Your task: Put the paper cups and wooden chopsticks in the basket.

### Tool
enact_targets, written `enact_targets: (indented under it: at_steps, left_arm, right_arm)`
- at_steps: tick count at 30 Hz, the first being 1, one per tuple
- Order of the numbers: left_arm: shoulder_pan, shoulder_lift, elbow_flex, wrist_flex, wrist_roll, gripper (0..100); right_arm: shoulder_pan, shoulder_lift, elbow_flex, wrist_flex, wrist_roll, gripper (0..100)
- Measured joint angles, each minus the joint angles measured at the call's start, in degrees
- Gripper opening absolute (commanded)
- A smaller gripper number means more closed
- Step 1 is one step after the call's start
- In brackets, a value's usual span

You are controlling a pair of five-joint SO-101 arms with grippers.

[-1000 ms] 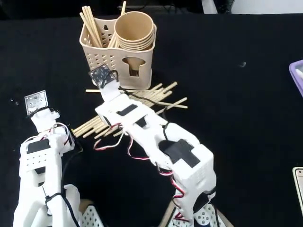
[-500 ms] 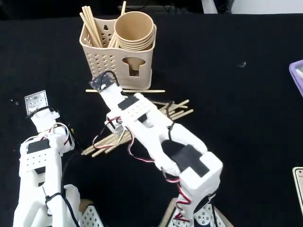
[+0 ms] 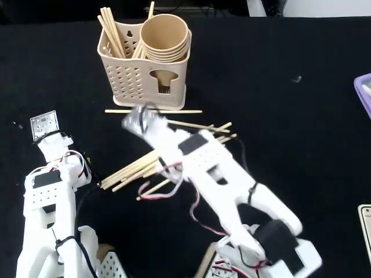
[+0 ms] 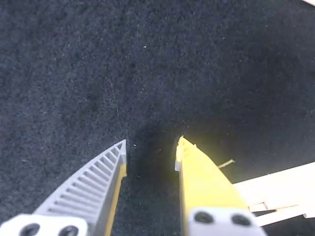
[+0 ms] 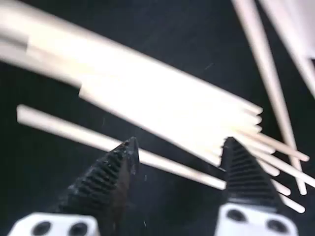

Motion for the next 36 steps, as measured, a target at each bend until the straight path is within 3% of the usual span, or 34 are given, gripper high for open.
enact_targets:
  at_steps: [5, 8, 18, 26, 28, 34, 36]
  left_arm:
    - [0.0, 0.0, 0.0, 0.0, 0.0, 17]
    - [0.0, 0.0, 0.0, 0.0, 0.0, 17]
    - [0.0, 0.0, 0.0, 0.0, 0.0, 17]
    - [0.0, 0.0, 0.0, 0.0, 0.0, 17]
    - [0.0, 0.0, 0.0, 0.0, 0.0, 17]
    - [0.0, 0.0, 0.0, 0.0, 0.0, 17]
    - [0.0, 0.0, 0.0, 0.0, 0.0, 17]
  right_arm:
    - [0.0, -0.4, 5.0, 0.0, 14.0, 30.5]
    - [0.0, -0.4, 5.0, 0.0, 18.7, 30.5]
    - [2.2, 2.9, 5.0, -4.0, 22.9, 30.5]
    - [3.0, 12.3, -2.4, 0.2, 24.2, 29.9]
    - [3.2, 12.9, -4.0, 2.1, 24.4, 26.0]
    - [3.7, 12.3, -5.6, 7.7, 24.5, 0.6]
    - [3.6, 11.2, -5.5, 9.5, 24.5, 2.5]
